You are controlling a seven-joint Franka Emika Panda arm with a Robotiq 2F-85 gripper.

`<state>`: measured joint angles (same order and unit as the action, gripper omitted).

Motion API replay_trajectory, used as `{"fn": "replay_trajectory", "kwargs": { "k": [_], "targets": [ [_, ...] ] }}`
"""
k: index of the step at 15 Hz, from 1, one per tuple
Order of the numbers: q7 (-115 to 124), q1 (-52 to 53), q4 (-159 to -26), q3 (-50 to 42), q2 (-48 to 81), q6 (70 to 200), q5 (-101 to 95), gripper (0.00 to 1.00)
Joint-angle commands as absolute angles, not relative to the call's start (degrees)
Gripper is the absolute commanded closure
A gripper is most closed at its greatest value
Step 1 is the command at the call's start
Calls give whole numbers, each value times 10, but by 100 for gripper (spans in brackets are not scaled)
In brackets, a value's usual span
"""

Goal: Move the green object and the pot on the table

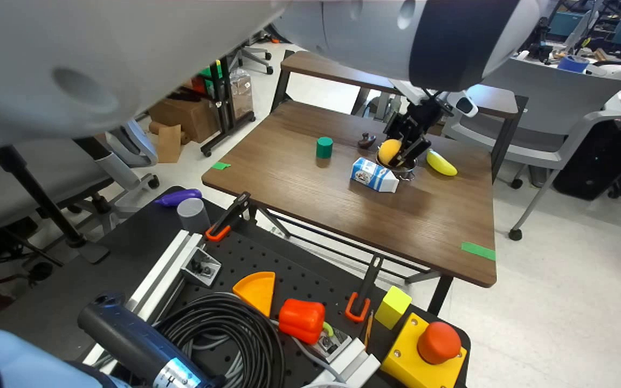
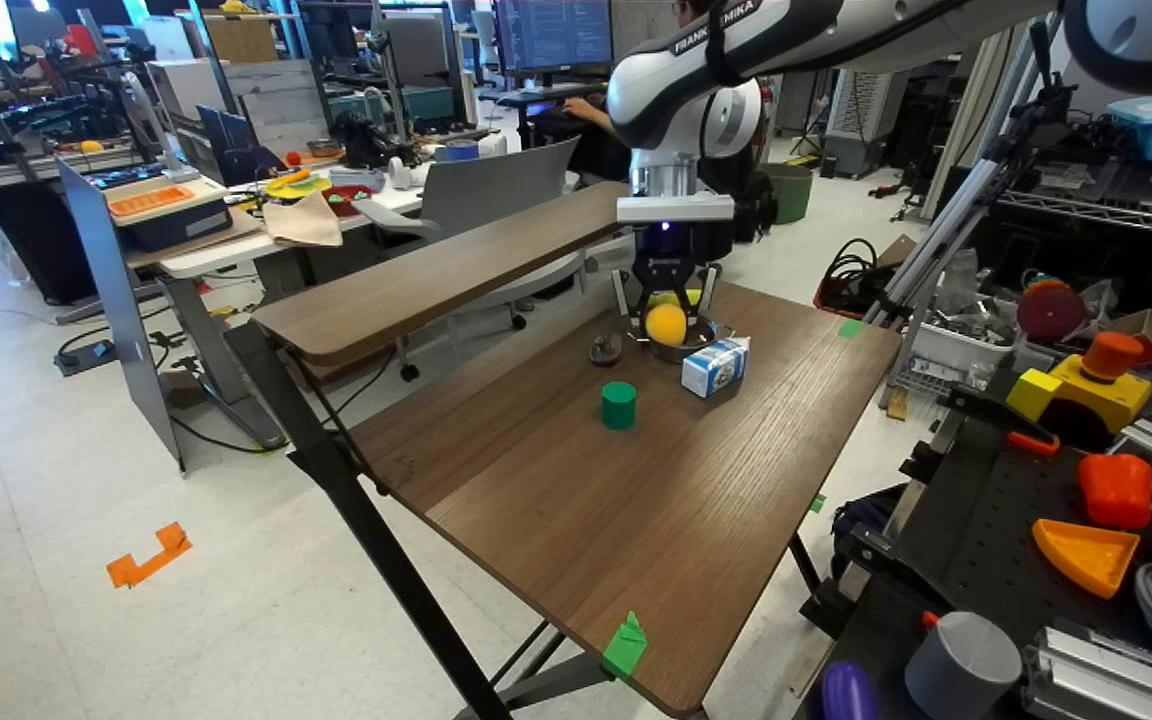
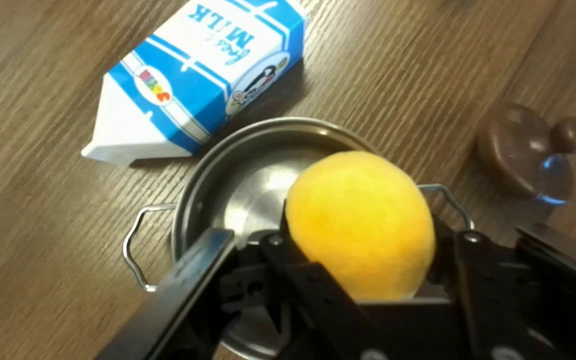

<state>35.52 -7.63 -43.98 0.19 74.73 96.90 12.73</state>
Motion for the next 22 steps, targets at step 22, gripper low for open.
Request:
{"fn": "replay_trajectory", "kwargs": {
  "k": [22],
  "targets": [
    [256,-11,-649,8,573,897,83,93]
  ]
}}
